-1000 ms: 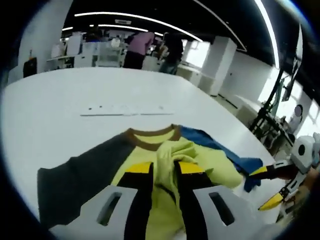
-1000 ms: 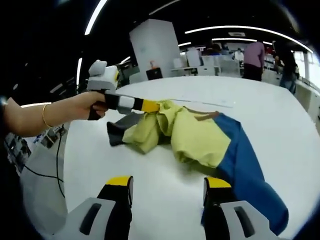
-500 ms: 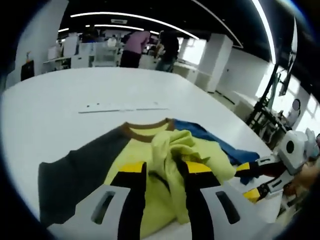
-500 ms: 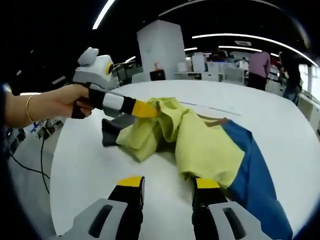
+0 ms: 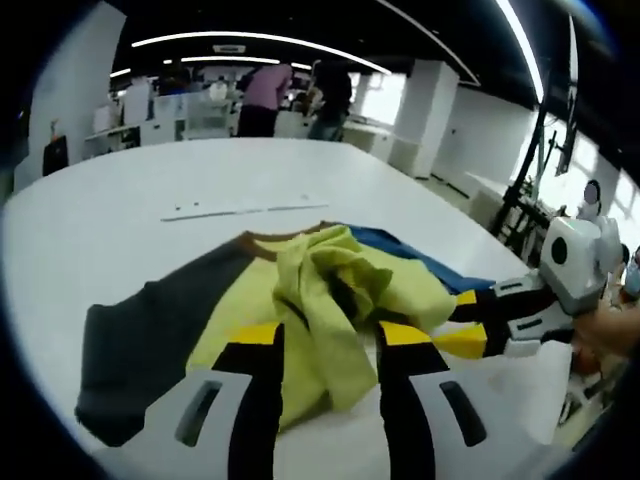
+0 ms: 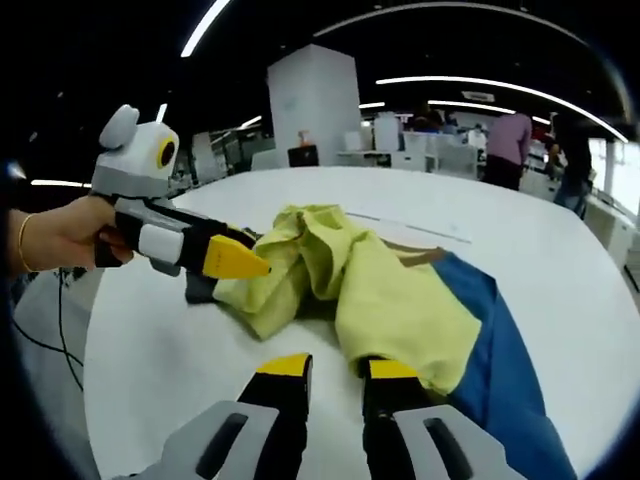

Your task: Fold the garment on the visible template until the final outline fits inside the template.

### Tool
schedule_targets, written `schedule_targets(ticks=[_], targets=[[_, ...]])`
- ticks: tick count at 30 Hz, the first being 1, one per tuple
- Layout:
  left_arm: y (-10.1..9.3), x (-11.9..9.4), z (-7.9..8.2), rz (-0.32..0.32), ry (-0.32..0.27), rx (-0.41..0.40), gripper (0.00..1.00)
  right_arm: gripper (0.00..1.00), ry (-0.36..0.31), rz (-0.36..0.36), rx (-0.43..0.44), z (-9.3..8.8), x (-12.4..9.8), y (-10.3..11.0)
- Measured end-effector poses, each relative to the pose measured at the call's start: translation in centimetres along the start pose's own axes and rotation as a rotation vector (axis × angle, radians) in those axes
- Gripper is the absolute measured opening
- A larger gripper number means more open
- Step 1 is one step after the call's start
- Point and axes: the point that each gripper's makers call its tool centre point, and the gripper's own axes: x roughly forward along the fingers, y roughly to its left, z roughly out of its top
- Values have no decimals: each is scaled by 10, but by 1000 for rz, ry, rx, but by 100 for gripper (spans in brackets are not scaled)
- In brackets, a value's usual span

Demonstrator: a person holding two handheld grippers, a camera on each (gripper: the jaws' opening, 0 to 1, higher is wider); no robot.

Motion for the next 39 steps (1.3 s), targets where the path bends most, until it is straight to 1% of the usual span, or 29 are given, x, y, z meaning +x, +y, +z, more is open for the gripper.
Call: schedule_targets(ticks=[3, 5, 9, 10, 12, 14, 16, 17, 19, 22, 25, 27, 32, 35, 39], targets=[[-1, -2, -8, 24, 21, 41, 30, 10, -6, -5, -2, 2, 1, -1], [-2, -2, -10, 29, 22, 48, 27, 9, -6, -11, -2, 2, 2, -2], [0, -2, -15, 57, 38, 80, 21, 5, -11, -24, -1, 4, 2, -5], [0, -2, -15, 58, 39, 81, 19, 3, -13, -25, 0, 4, 2, -5], [1, -2, -18, 66, 48, 82, 11, 0, -20, -28, 6, 6, 2, -6], [5, -3, -22, 85, 72, 102, 5, 0, -31, -23, 24, 10, 0, -7], [3, -6, -22, 74, 66, 101, 2, 0, -41, -13, 30, 14, -4, -7], [2, -8, -21, 65, 55, 87, 1, 0, -45, -11, 32, 16, -6, -7], [3, -11, -19, 65, 52, 82, 0, 0, -57, 0, 39, 23, -12, -8], [3, -18, -14, 58, 32, 63, 0, 0, -72, 13, 53, 33, -22, -10], [3, -27, -7, 50, 11, 67, 0, 0, -76, 26, 70, 42, -32, -12], [2, -34, -3, 40, 1, 68, 0, 0, -78, 43, 109, 47, -40, -11], [2, -53, 4, 24, -16, 83, 0, 0, -90, 64, 151, 58, -56, -16], [3, -61, 7, 20, -23, 78, 0, 0, -84, 67, 179, 62, -63, -20], [-1, -77, 10, -2, -24, 102, 0, 0, -79, 99, 248, 68, -76, -20]])
